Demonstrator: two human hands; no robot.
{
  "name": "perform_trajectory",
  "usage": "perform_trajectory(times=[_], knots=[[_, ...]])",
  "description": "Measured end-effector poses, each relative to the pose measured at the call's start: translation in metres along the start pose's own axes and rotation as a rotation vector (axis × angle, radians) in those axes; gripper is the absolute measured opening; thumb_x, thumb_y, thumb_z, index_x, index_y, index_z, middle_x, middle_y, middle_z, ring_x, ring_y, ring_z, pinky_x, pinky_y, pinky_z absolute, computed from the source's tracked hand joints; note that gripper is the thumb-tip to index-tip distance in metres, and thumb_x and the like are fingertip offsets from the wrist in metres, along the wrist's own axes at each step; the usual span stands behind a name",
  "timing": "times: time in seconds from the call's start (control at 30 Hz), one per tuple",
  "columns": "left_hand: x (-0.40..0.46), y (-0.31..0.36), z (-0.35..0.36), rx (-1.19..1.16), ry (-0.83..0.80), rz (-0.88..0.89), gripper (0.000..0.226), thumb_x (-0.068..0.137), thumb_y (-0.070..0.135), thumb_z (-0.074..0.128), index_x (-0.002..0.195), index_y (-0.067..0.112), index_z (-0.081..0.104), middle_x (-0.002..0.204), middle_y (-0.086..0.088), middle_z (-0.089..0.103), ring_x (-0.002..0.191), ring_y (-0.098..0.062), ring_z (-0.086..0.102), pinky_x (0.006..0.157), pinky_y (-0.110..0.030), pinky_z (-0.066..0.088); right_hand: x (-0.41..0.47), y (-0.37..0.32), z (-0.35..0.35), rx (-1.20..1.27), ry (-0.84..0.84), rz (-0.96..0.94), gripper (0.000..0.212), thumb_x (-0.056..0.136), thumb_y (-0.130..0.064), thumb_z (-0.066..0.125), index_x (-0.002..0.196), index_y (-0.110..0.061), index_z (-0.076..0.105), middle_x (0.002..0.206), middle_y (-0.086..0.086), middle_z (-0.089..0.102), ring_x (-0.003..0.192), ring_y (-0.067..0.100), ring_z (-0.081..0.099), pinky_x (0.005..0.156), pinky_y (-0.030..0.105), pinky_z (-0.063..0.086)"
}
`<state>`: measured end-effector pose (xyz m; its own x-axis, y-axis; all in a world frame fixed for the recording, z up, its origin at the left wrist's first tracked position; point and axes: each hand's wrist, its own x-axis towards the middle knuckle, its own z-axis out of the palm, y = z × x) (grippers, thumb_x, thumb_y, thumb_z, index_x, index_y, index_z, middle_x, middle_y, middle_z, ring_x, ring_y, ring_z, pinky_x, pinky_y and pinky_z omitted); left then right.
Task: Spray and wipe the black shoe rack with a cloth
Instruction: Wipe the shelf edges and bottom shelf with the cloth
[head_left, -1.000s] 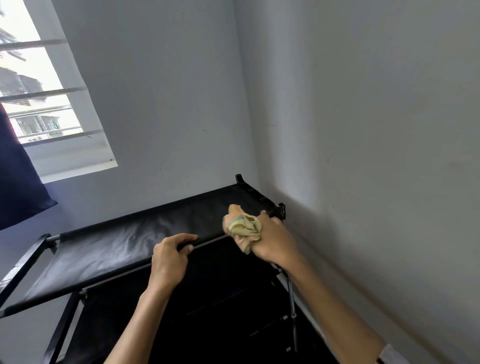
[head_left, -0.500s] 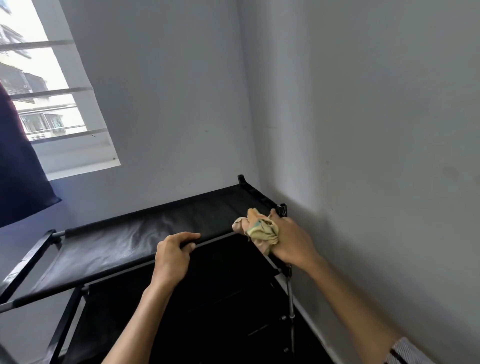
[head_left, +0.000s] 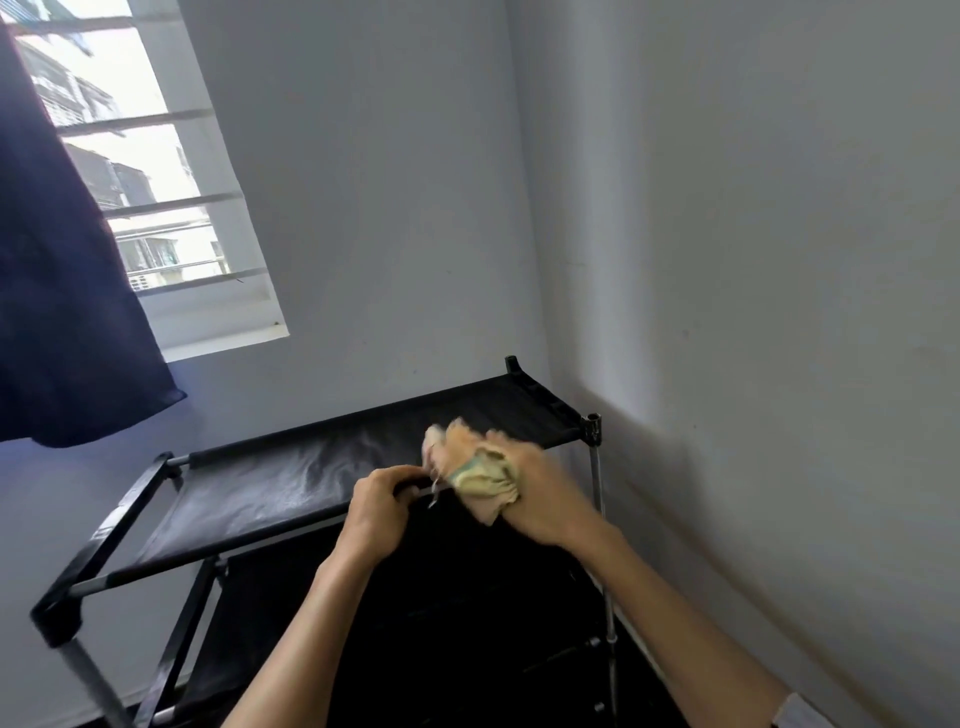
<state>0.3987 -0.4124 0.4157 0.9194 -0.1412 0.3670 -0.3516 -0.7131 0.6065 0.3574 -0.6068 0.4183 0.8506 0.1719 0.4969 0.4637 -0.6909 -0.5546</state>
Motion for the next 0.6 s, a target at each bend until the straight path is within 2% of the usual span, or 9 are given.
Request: perform_trajectory(times=[0.07, 0.1, 0.17, 0.2, 0.37, 0.43, 0.5, 0.53, 0.6], knots=[[0.001, -0.001, 0.0, 0.001, -0.005, -0.002, 0.031, 0.088, -0.003, 0.056, 0.11, 0.015, 0.07, 0.108, -0.003, 0.069, 0.105, -0.013, 0.06, 0.09, -0.017, 0.041, 0.012, 0.011, -0.019, -0.012, 0.195, 0.094, 0.024, 0.086, -0.026, 0.058, 0.108, -0.016, 0.061, 0.104, 0.005, 0.062, 0.094, 0.022, 0.06, 0.08, 0.038, 0.051], [0.001, -0.001, 0.0, -0.004, -0.001, -0.011, 0.032, 0.089, -0.002, 0.055, 0.112, 0.015, 0.069, 0.113, -0.004, 0.068, 0.11, -0.015, 0.059, 0.094, -0.019, 0.04, 0.021, 0.018, -0.027, -0.084, 0.206, 0.204, 0.017, 0.088, -0.026, 0.054, 0.101, -0.017, 0.06, 0.096, 0.005, 0.063, 0.089, 0.023, 0.06, 0.078, 0.038, 0.052], [0.002, 0.0, 0.003, -0.015, 0.01, -0.036, 0.03, 0.09, -0.001, 0.055, 0.111, 0.015, 0.069, 0.115, -0.006, 0.067, 0.113, -0.017, 0.058, 0.096, -0.021, 0.04, 0.037, 0.026, -0.034, -0.263, 0.087, 0.411, 0.018, 0.093, -0.032, 0.043, 0.088, -0.017, 0.051, 0.081, 0.006, 0.057, 0.078, 0.026, 0.056, 0.08, 0.042, 0.05], [0.002, 0.0, 0.004, -0.018, 0.022, -0.046, 0.03, 0.09, 0.0, 0.055, 0.111, 0.015, 0.07, 0.115, -0.006, 0.067, 0.113, -0.018, 0.058, 0.097, -0.022, 0.041, 0.044, 0.028, -0.033, -0.309, 0.022, 0.449, 0.021, 0.094, -0.035, 0.041, 0.087, -0.017, 0.049, 0.081, 0.007, 0.054, 0.077, 0.025, 0.054, 0.081, 0.042, 0.05], [0.001, 0.001, 0.008, -0.027, 0.057, -0.036, 0.027, 0.089, 0.001, 0.056, 0.108, 0.013, 0.071, 0.108, -0.005, 0.069, 0.104, -0.017, 0.061, 0.093, -0.027, 0.047, 0.069, -0.006, 0.002, -0.245, -0.169, 0.366, 0.03, 0.088, -0.038, 0.048, 0.101, -0.014, 0.062, 0.1, 0.007, 0.066, 0.093, 0.029, 0.063, 0.083, 0.038, 0.051], [0.002, -0.001, 0.007, -0.009, 0.067, -0.046, 0.019, 0.088, 0.001, 0.055, 0.087, 0.009, 0.072, 0.086, -0.005, 0.068, 0.086, -0.019, 0.061, 0.077, -0.032, 0.049, 0.073, -0.028, 0.023, -0.19, -0.228, 0.308, 0.032, 0.086, -0.039, 0.048, 0.105, -0.015, 0.061, 0.104, 0.008, 0.066, 0.098, 0.031, 0.061, 0.082, 0.036, 0.05], [0.003, -0.003, 0.003, 0.008, 0.074, -0.07, 0.026, 0.087, 0.002, 0.055, 0.063, 0.01, 0.059, 0.067, -0.002, 0.06, 0.071, -0.019, 0.056, 0.061, -0.034, 0.045, 0.071, -0.041, 0.038, -0.164, -0.219, 0.258, 0.034, 0.086, -0.039, 0.048, 0.107, -0.015, 0.058, 0.106, 0.01, 0.065, 0.101, 0.033, 0.059, 0.085, 0.04, 0.05], [0.003, -0.005, 0.002, 0.009, 0.053, -0.059, 0.026, 0.088, 0.003, 0.055, 0.063, 0.011, 0.059, 0.068, -0.001, 0.061, 0.072, -0.019, 0.056, 0.061, -0.033, 0.045, 0.068, -0.041, 0.04, -0.143, -0.203, 0.251, 0.033, 0.086, -0.039, 0.048, 0.108, -0.016, 0.057, 0.106, 0.01, 0.065, 0.101, 0.033, 0.059, 0.085, 0.042, 0.051], [0.003, -0.007, -0.001, 0.015, -0.003, 0.011, 0.018, 0.088, 0.003, 0.057, 0.087, 0.012, 0.072, 0.086, 0.003, 0.067, 0.085, -0.013, 0.061, 0.073, -0.026, 0.046, 0.063, -0.028, 0.033, -0.117, -0.186, 0.243, 0.032, 0.087, -0.039, 0.048, 0.111, -0.019, 0.056, 0.106, 0.009, 0.065, 0.099, 0.032, 0.061, 0.086, 0.043, 0.051]])
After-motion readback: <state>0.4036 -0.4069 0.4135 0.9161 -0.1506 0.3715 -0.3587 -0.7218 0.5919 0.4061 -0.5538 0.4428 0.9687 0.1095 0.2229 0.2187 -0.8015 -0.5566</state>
